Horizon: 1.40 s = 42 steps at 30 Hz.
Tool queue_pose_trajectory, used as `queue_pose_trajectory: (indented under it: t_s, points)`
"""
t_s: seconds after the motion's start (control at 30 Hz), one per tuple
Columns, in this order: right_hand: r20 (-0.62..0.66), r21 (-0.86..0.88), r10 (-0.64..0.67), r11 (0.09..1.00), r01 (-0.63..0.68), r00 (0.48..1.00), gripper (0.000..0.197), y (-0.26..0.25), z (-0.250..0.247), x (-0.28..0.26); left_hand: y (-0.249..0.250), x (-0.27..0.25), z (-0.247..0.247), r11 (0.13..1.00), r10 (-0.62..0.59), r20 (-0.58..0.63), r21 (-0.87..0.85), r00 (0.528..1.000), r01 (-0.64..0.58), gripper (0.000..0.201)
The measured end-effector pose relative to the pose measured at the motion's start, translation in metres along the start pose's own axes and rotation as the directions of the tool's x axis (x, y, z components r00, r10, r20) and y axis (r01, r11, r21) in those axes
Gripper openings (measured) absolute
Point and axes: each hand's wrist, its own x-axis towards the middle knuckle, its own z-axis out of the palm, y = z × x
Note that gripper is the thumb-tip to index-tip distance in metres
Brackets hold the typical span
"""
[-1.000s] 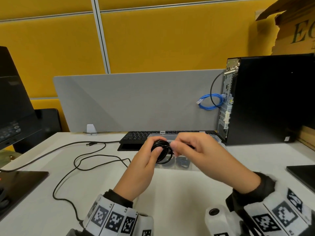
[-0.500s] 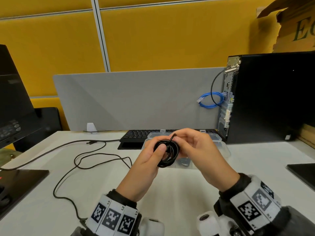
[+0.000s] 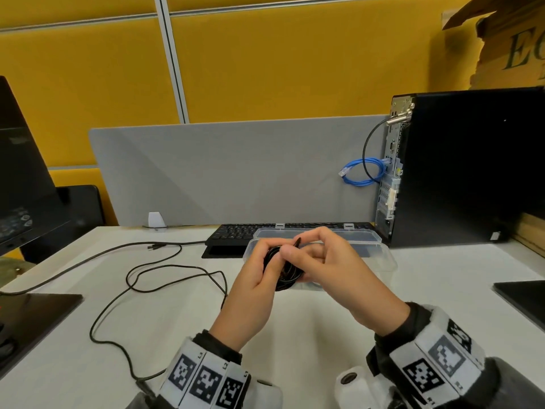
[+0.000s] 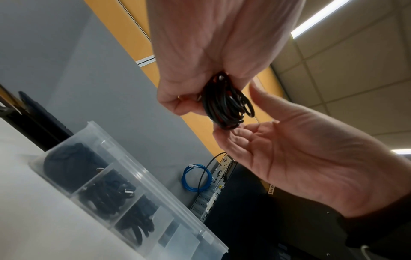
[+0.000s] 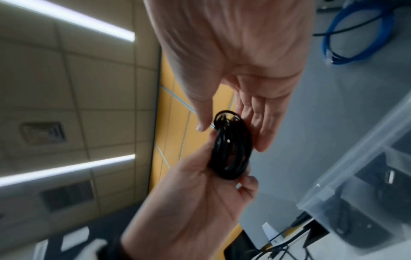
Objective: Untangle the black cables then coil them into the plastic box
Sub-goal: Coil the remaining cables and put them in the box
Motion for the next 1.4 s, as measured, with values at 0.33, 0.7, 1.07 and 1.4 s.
queue_pose_trajectory:
  t_s: [0.33, 0.7, 1.07, 1.4]
  points:
    - [0.037, -0.280, -0.100, 0.954, 0.106, 0.994, 0.022, 0.006, -0.005, 0.003, 0.001, -0.001, 0.003, 0.989, -0.130, 0.026, -0.064, 0.991, 0.131, 0.037]
    - [0.053, -0.377, -0.216, 0.900, 0.220, 0.975, 0.009, 0.001, -0.006, 0.002, 0.001, 0.002, -0.006, 0.969, -0.142, -0.026, -0.206, 0.990, 0.133, 0.044]
    - [0.129, -0.193, -0.173, 0.961, 0.196, 0.976, 0.015, 0.002, -0.013, 0.007, -0.005, 0.004, -0.014, 0.865, -0.137, 0.139, -0.466, 0.981, 0.186, 0.054]
    - [0.131, -0.246, -0.192, 0.944, 0.220, 0.973, 0.022, 0.002, -0.014, 0.007, -0.008, 0.004, -0.015, 0.794, -0.144, 0.186, -0.564, 0.972, 0.226, 0.046]
